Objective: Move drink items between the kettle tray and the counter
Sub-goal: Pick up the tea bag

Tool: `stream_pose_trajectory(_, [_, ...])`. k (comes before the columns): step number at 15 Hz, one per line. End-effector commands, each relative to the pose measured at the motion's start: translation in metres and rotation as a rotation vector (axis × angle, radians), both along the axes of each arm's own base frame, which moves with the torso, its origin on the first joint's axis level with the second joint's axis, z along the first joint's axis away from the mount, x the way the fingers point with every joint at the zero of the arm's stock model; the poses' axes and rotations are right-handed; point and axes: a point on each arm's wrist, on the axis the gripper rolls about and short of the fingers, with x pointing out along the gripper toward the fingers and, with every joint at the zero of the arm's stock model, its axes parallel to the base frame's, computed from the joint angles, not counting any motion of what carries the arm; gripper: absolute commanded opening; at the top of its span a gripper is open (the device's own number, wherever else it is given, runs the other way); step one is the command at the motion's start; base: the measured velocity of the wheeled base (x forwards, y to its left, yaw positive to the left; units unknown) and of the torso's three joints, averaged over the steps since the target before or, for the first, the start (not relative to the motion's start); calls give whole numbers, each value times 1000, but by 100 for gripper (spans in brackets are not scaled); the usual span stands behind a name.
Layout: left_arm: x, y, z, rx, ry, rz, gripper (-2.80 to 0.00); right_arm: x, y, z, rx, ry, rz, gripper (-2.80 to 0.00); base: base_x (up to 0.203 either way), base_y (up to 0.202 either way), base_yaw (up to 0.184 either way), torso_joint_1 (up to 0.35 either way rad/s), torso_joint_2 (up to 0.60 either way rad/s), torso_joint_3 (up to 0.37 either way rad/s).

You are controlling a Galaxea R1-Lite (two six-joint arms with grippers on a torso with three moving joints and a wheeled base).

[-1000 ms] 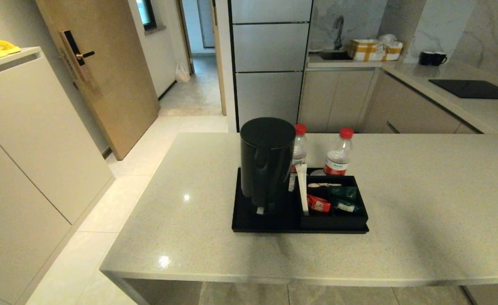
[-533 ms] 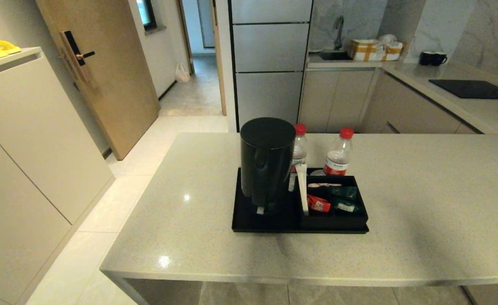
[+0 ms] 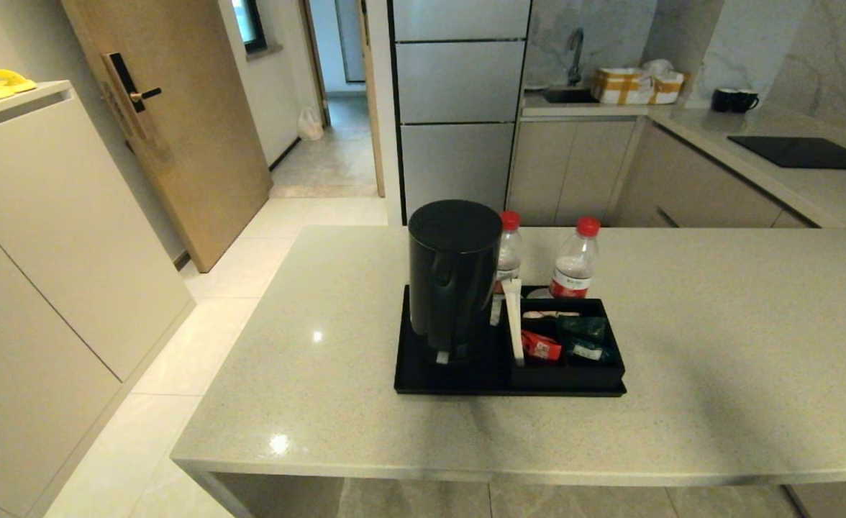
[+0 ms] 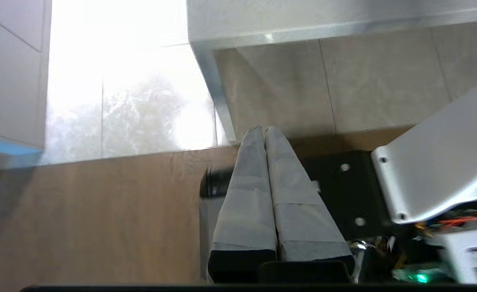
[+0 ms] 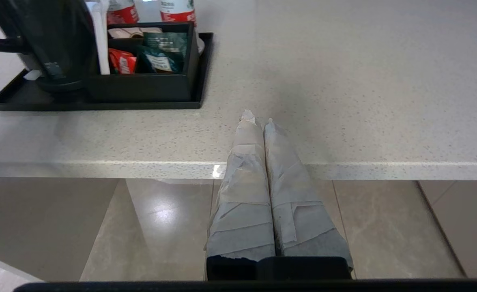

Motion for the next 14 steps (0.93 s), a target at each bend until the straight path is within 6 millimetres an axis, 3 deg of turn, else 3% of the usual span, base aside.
stream_pose_trajectory(1, [-24,3,-64,-26,-153,9,-280,0,0,0,0,0,1,-280,0,0,0,0,0,0])
stream_pose_trajectory(4, [27,5,-107,-124,-244,115,-280,0,0,0,0,0,1,-280,0,0,0,0,0,0])
stream_pose_trajectory(7, [91,7,-165,-93,-297,162,-280,0,0,0,0,0,-1,-280,0,0,0,0,0,0])
stream_pose_trajectory(8, [104,7,-177,-88,-380,151,-280,0,0,0,0,0,1,-280,0,0,0,0,0,0])
stream_pose_trajectory(10, [115,6,-189,-15,-499,112,-280,0,0,0,0,0,1,-280,0,0,0,0,0,0])
stream_pose_trajectory(14, [115,6,-189,-31,-512,109,-280,0,0,0,0,0,-1,-280,0,0,0,0,0,0])
